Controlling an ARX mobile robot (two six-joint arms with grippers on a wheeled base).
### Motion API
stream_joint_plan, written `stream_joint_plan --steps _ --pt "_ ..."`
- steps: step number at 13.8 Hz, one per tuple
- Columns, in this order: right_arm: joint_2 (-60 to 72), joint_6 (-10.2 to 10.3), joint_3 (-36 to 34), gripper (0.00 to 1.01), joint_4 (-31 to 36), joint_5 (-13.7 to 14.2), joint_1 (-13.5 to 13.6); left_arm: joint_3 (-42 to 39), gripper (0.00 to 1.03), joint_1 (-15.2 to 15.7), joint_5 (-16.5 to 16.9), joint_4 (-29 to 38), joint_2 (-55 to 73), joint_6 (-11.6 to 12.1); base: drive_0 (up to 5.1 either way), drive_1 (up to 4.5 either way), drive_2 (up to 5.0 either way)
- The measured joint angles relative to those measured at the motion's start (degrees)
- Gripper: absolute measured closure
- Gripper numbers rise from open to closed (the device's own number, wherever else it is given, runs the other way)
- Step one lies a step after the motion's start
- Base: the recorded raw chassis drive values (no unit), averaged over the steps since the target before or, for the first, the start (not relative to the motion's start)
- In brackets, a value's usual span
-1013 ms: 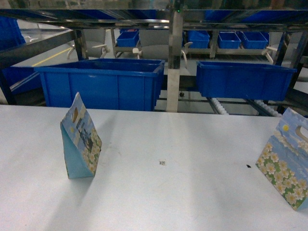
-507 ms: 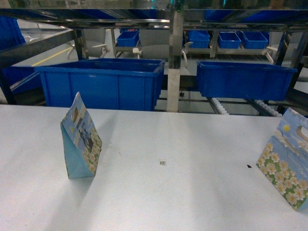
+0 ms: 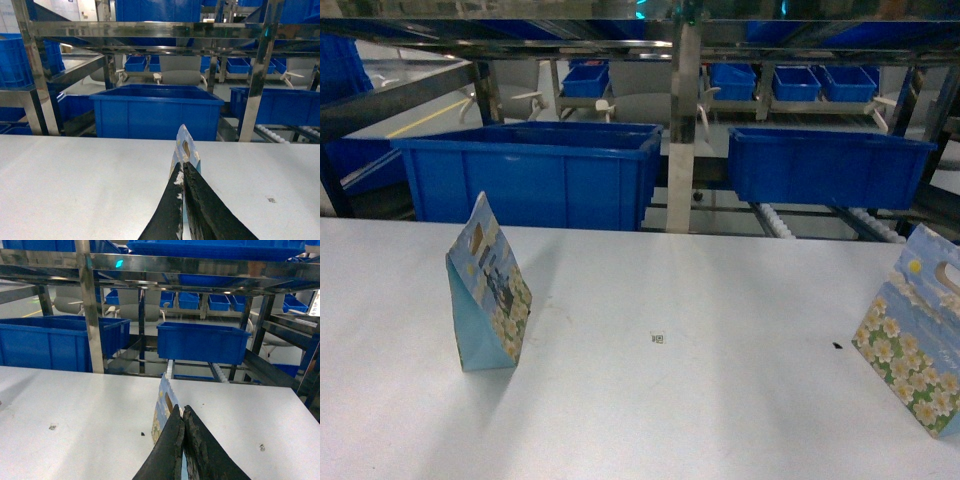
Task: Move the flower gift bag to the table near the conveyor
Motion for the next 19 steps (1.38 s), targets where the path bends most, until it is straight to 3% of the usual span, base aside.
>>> stream_joint_plan --steps 8,11,12,13,14,15,16,19 --pt "-4.44 0.0 0.0 0.99 -4.94 0.0 0.0 0.0 1.01 0.0 0.0 -4.74 -4.79 -0.02 0.0 0.0 0.0" --pt "-9.84 0.0 0.02 0.99 -12.98 0.0 0.02 0.0 1.01 0.0 -0.02 -5.64 -5.57 0.0 0.0 0.0 0.0" --pt "-13.35 -0.04 0.04 0.99 -12.85 0.0 0.02 0.02 1.01 0.0 0.0 -7.17 -6.71 0.0 0.0 0.0 0.0" --pt "-13.29 -0.13 0.02 0.99 -14.08 0.07 0.0 0.17 1.01 0.0 0.09 -14.88 -15.19 0.04 0.0 0.0 0.0" --pt "-13.29 -0.17 0.02 0.99 -13.86 0.02 0.0 0.02 1.01 0.0 0.02 -16.13 -15.23 0.0 0.0 0.0 0.0" --pt "-13.29 -0.17 0.02 0.61 -13.86 0.02 0.0 0.02 0.62 0.0 0.04 -16.13 -15.23 0.02 0.0 0.0 0.0" --pt "-13.29 -0.17 0.02 0.41 -13.86 0.02 0.0 0.02 0.42 0.0 0.07 -16.13 -15.23 0.02 0.0 0.0 0.0" --pt "-13.29 -0.17 0.02 0.03 -13.86 0.02 0.0 0.02 0.04 0.0 0.04 -16.13 -15.23 0.02 0.0 0.0 0.0"
